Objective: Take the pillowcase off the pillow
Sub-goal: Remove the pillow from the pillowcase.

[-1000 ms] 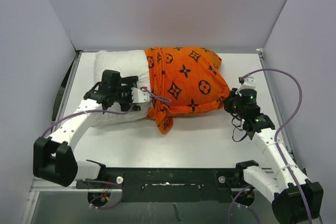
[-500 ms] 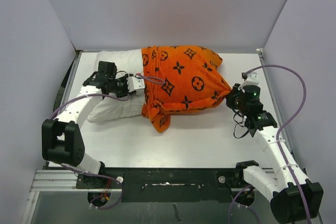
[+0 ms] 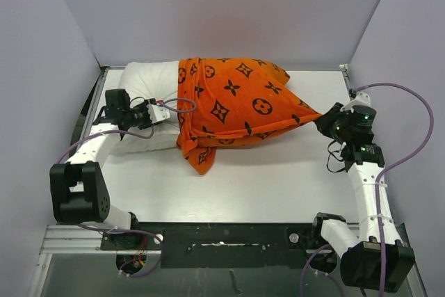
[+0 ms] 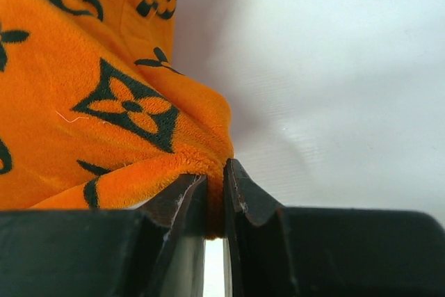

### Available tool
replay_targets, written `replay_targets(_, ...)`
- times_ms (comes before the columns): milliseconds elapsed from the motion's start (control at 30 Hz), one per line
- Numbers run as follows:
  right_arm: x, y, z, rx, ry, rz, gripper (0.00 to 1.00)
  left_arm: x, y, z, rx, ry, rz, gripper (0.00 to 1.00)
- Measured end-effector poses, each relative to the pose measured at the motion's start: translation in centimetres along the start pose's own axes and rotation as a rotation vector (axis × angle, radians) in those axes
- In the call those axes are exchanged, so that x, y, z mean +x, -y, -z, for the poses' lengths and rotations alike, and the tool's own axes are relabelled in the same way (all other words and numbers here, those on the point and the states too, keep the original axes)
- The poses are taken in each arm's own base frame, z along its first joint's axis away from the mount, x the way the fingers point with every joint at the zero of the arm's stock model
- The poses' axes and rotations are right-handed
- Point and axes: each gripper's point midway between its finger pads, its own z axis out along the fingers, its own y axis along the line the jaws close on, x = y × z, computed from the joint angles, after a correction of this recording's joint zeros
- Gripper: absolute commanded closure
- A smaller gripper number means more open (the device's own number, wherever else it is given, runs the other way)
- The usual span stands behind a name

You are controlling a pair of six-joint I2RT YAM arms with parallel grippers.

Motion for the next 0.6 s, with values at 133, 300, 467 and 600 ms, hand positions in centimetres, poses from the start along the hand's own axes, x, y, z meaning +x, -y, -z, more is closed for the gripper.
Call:
replay_targets(133, -1.1, 0.9, 0.9, 0.022, 0.008, -0.052, 1.00, 1.4, -1.4, -0.2, -0.038, 0.006, 0.005, 1.00)
replay_targets(300, -4.1, -0.6, 2.3, -0.017, 0.036, -0.069, 1.00, 3.4, -2.6, 0.2, -0.084, 0.007, -0.001, 1.00)
replay_targets(467, -6.8, -1.1, 2.7, -0.012, 0.055, -0.076, 1.00, 6.0, -3.3, 0.7, -0.113, 0.006, 0.018, 1.00)
replay_targets(600, -7.3, -0.5, 2.9, 0.013, 0.039, -0.122, 1.00, 8.2, -3.9, 1.2, -0.138, -0.006, 0.021, 1.00)
